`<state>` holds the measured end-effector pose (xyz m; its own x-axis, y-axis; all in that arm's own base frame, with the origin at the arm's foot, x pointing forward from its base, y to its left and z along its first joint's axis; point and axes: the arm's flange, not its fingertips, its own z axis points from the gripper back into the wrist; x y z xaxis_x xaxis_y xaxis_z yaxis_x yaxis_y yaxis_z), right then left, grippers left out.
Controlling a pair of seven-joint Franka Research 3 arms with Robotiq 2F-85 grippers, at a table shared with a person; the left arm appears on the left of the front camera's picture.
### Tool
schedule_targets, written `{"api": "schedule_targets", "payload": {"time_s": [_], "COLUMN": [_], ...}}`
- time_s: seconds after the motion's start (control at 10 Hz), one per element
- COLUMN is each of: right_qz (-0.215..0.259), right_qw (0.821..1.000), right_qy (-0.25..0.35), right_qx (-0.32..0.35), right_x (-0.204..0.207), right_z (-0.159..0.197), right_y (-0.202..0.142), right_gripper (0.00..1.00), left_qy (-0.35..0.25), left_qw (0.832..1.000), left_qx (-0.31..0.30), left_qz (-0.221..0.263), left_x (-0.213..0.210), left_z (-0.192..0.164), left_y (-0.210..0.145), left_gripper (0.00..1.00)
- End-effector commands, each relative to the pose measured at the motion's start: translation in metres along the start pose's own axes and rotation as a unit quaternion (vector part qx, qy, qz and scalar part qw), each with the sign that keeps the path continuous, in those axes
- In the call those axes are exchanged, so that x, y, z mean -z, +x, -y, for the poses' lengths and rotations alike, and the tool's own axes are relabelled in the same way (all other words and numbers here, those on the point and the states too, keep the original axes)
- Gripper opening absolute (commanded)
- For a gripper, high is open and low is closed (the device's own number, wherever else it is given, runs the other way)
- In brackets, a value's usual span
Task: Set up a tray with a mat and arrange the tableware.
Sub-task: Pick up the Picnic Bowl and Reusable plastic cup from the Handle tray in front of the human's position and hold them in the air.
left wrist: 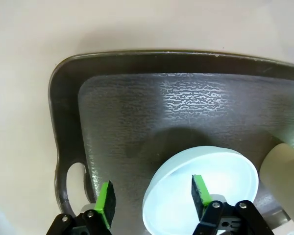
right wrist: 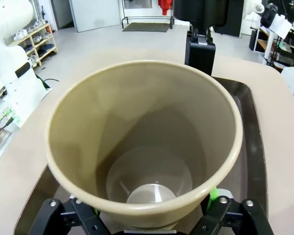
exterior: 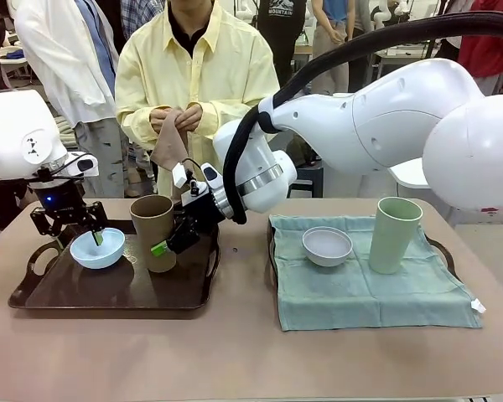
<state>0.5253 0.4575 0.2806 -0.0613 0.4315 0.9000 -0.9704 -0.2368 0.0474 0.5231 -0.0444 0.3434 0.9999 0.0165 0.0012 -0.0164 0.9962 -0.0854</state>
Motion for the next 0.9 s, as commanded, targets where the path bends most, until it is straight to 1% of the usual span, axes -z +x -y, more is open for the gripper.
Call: {"api": "schedule_targets", "payload": {"time_s": [0.0, 0.1, 0.2, 0.3, 0.4, 0.5, 0.6, 0.7, 0.8], "right_qz": [0.015, 0.016, 0.015, 0.016, 0.015, 0.016, 0.016, 0.017, 0.018], "right_qw": [1.000, 1.000, 1.000, 1.000, 1.000, 1.000, 1.000, 1.000, 1.000], "right_qy": [-0.001, -0.001, -0.001, -0.002, -0.001, -0.002, -0.003, -0.004, -0.005], "right_qx": [0.014, 0.015, 0.015, 0.015, 0.015, 0.016, 0.017, 0.018, 0.019], "right_x": [-0.0007, -0.0005, -0.0006, -0.0010, -0.0011, -0.0017, -0.0019, -0.0022, -0.0030], "right_z": [0.0058, 0.0059, 0.0056, 0.0062, 0.0055, 0.0058, 0.0062, 0.0065, 0.0072], "right_y": [0.0012, 0.0009, 0.0001, -0.0003, -0.0008, -0.0008, -0.0012, -0.0016, -0.0019], "right_gripper": [0.43, 0.00, 0.00, 0.00, 0.26, 0.26, 0.00, 0.26, 0.00], "left_qy": [0.008, 0.003, 0.000, 0.009, 0.012, 0.016, 0.016, 0.017, 0.019], "left_qw": [1.000, 1.000, 1.000, 1.000, 1.000, 1.000, 1.000, 1.000, 1.000], "left_qx": [-0.004, -0.007, -0.008, -0.011, -0.011, -0.012, -0.013, -0.015, -0.017], "left_qz": [-0.007, -0.010, -0.009, -0.007, -0.008, -0.008, -0.009, -0.009, -0.009], "left_x": [-0.0047, -0.0081, -0.0100, -0.0108, -0.0111, -0.0114, -0.0110, -0.0118, -0.0123], "left_z": [0.0019, 0.0016, 0.0017, 0.0012, 0.0031, 0.0037, 0.0024, 0.0021, 0.0023], "left_y": [-0.0034, -0.0059, -0.0078, -0.0084, -0.0100, -0.0097, -0.0099, -0.0103, -0.0097], "left_gripper": [0.26, 0.00, 0.00, 0.00, 0.00, 0.00, 0.00, 0.00, 0.00]}}
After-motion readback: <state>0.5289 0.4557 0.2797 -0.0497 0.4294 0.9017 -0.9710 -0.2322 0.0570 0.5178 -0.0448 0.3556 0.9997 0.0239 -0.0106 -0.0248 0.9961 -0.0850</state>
